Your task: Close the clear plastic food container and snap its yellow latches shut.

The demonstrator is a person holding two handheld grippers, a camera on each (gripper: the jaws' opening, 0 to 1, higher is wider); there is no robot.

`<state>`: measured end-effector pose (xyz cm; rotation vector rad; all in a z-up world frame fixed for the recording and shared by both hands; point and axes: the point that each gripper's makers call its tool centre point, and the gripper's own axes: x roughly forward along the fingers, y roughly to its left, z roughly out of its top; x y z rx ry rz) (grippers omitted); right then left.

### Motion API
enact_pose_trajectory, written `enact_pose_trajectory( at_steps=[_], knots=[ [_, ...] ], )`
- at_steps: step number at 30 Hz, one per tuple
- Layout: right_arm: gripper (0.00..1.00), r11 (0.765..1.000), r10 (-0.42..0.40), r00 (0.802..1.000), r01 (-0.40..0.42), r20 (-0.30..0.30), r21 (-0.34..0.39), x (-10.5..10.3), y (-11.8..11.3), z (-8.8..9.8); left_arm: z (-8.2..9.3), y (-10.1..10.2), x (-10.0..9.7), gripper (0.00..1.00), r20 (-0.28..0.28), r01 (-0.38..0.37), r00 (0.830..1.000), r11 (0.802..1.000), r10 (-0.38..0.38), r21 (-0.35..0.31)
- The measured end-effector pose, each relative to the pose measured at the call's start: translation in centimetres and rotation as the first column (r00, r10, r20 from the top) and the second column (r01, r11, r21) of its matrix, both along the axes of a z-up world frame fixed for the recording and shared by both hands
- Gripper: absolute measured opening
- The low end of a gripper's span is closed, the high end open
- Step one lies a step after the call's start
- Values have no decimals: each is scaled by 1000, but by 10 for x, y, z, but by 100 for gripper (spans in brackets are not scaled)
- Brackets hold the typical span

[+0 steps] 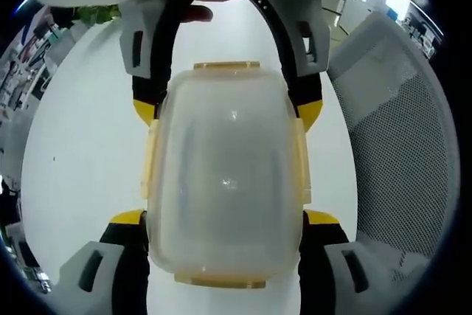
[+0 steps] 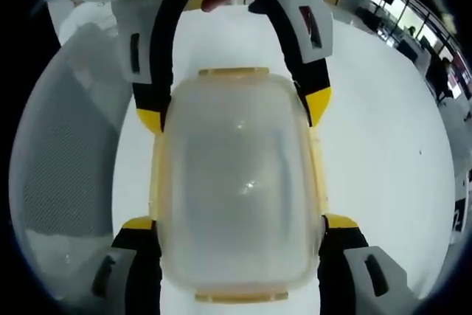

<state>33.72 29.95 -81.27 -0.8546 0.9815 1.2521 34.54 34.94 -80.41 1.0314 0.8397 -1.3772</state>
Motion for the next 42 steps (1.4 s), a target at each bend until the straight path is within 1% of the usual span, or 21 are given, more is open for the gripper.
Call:
enact_pose_trajectory(
  at_steps=[10, 17, 21, 25, 28, 35, 42],
  knots=[
    [90, 1000, 19, 1000, -19, 8, 17, 6, 23, 0, -2, 22, 5, 85, 2, -20, 1000, 1000, 20, 17],
    [91, 999, 19, 1000, -19, 14, 29, 8, 31, -1, -3, 30, 8, 85, 5, -25, 1000, 999, 25, 27],
    [91, 999, 19, 1000, -20, 16, 36, 10, 34, -3, -5, 32, 9, 85, 7, -27, 1000, 999, 26, 35],
    [92, 1000, 24, 1000, -24, 3, 20, 10, 35, -4, -5, 31, 9, 86, 3, -27, 1000, 999, 27, 31],
    [92, 1000, 22, 1000, -23, 11, 18, 8, 34, -3, -5, 31, 8, 86, 2, -26, 1000, 999, 26, 27],
    [93, 999, 20, 1000, -20, 17, 27, 8, 35, -2, -5, 31, 8, 87, 9, -31, 999, 999, 31, 29],
    [93, 999, 20, 1000, -21, 18, 48, 8, 35, -1, -6, 32, 8, 87, 5, -31, 1000, 998, 30, 47]
  ],
)
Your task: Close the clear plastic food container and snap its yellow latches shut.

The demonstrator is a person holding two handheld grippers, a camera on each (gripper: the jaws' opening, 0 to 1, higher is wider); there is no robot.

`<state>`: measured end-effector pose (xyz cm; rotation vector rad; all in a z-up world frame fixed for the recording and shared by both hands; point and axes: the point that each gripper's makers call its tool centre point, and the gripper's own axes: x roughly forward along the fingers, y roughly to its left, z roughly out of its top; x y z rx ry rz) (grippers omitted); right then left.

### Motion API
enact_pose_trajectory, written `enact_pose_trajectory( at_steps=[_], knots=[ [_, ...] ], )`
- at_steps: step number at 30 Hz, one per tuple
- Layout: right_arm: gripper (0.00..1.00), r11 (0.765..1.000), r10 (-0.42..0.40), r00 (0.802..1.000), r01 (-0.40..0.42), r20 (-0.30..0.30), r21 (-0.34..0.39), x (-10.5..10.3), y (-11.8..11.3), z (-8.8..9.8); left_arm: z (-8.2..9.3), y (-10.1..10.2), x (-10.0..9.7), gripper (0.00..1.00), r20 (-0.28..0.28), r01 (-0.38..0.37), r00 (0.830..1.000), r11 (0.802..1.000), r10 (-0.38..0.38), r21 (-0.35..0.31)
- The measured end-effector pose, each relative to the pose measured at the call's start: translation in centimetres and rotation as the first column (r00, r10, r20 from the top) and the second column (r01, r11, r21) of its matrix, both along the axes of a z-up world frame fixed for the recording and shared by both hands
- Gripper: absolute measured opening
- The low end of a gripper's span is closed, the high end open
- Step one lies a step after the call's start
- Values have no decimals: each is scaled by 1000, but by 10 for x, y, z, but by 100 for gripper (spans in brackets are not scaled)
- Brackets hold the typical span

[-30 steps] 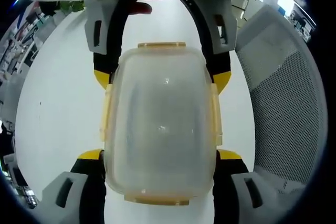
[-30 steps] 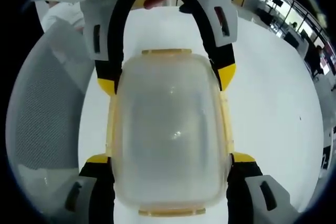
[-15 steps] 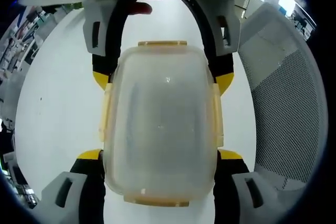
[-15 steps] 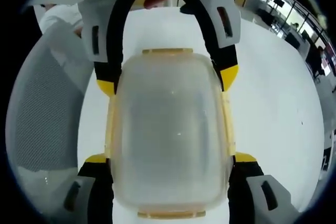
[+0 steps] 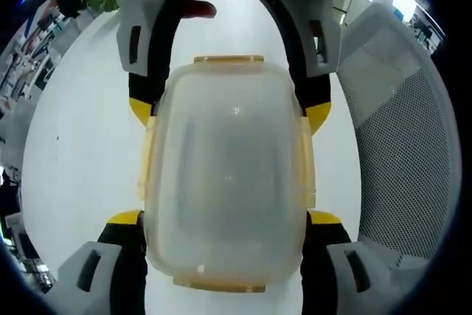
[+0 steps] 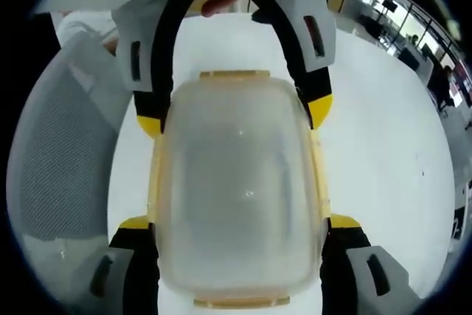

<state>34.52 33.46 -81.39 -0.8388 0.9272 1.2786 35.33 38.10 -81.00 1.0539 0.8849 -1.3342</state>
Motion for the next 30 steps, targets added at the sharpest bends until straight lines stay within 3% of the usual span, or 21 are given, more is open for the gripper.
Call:
enact_pose_trajectory(
  at_steps=[30],
  knots=[
    [94, 1000, 4, 1000, -4, -5, 10, 22, -4, 0, -1, -7, 21, 90, -17, -11, 1000, 1000, 11, -6]
  ],
)
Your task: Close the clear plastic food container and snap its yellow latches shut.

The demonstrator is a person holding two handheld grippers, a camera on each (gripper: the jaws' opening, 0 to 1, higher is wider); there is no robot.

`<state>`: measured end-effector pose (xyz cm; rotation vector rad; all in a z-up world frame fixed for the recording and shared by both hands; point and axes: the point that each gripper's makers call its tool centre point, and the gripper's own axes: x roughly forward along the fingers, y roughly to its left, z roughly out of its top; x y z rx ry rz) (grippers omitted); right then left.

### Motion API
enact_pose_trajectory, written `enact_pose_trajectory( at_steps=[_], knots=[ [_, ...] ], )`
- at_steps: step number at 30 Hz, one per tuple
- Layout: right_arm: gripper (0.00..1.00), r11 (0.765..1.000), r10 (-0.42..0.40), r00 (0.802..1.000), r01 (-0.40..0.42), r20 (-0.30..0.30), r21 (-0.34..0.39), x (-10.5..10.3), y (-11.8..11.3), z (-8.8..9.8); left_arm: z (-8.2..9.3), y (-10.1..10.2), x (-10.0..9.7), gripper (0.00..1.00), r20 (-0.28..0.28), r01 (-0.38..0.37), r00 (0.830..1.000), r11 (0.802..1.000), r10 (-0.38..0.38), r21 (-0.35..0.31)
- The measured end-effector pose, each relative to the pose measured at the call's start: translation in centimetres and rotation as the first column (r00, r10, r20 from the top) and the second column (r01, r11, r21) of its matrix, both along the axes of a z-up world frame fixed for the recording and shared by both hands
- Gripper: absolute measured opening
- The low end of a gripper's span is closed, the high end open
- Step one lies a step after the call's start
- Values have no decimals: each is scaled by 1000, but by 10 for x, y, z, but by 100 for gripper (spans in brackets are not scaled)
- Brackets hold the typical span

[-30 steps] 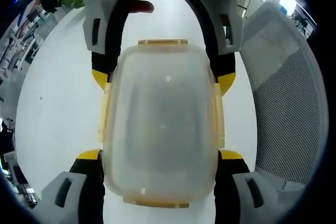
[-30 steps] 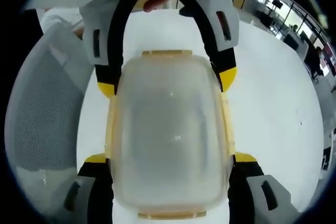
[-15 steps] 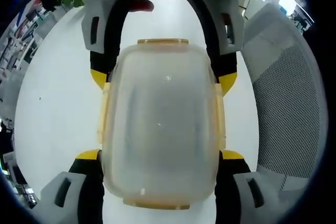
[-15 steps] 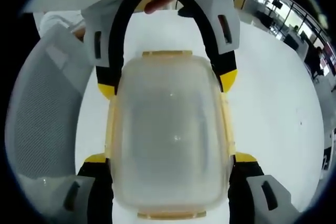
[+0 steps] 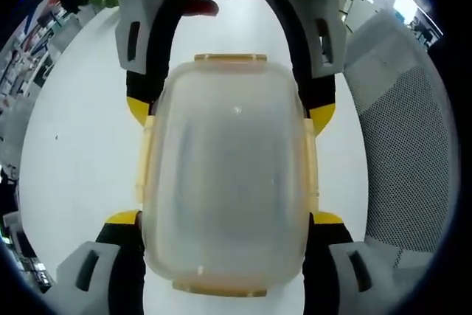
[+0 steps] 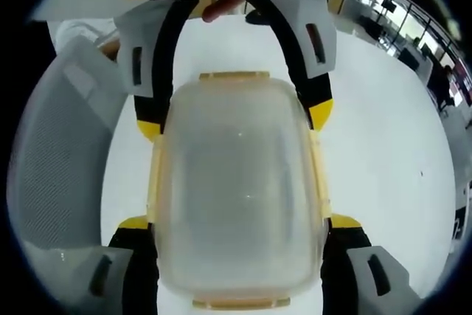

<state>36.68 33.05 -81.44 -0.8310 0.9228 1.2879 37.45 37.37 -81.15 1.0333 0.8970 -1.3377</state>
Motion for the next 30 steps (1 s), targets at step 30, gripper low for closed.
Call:
enact_pose_trajectory(
  at_steps=[30],
  knots=[
    [95, 1000, -7, 1000, 7, 17, 12, 29, -1, -1, -3, -3, 28, 91, -18, -7, 1000, 1000, 7, 1]
  ],
)
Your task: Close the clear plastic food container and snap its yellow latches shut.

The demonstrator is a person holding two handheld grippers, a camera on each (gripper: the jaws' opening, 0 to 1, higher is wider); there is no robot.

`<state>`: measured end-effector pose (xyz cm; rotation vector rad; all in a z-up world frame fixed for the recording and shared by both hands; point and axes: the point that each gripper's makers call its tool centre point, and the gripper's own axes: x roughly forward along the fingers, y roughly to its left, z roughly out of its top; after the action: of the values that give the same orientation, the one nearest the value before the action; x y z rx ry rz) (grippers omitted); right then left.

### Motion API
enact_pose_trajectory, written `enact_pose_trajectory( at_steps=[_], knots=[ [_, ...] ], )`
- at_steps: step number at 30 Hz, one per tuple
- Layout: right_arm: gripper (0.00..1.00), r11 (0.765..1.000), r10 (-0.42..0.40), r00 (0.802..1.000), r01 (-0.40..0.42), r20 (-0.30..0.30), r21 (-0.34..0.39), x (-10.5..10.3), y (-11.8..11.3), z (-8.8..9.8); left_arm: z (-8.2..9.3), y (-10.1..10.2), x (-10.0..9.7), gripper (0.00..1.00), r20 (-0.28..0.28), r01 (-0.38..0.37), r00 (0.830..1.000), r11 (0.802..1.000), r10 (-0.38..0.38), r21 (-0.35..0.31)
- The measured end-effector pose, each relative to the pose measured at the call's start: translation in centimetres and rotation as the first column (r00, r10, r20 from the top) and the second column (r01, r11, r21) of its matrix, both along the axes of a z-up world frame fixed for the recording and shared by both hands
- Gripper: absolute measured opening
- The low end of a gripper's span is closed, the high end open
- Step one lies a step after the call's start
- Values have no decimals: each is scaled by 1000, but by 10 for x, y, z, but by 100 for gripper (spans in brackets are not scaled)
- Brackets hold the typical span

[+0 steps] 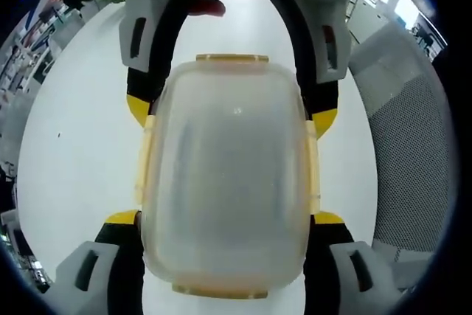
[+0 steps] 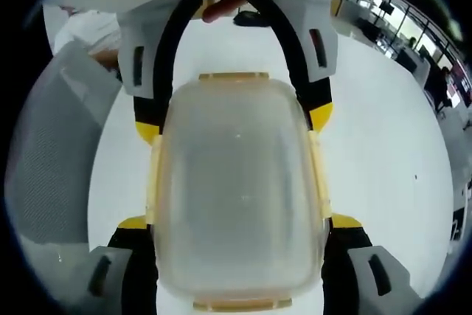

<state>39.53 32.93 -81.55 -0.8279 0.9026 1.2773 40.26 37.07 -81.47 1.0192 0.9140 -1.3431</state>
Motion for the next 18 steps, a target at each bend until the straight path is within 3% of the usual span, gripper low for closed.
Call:
enact_pose_trajectory(
  at_steps=[18],
  knots=[
    [95, 1000, -7, 1000, 7, 1, 5, 18, -4, -1, -1, -6, 19, 91, -5, -1, 1000, 1000, 1, -2]
  ],
)
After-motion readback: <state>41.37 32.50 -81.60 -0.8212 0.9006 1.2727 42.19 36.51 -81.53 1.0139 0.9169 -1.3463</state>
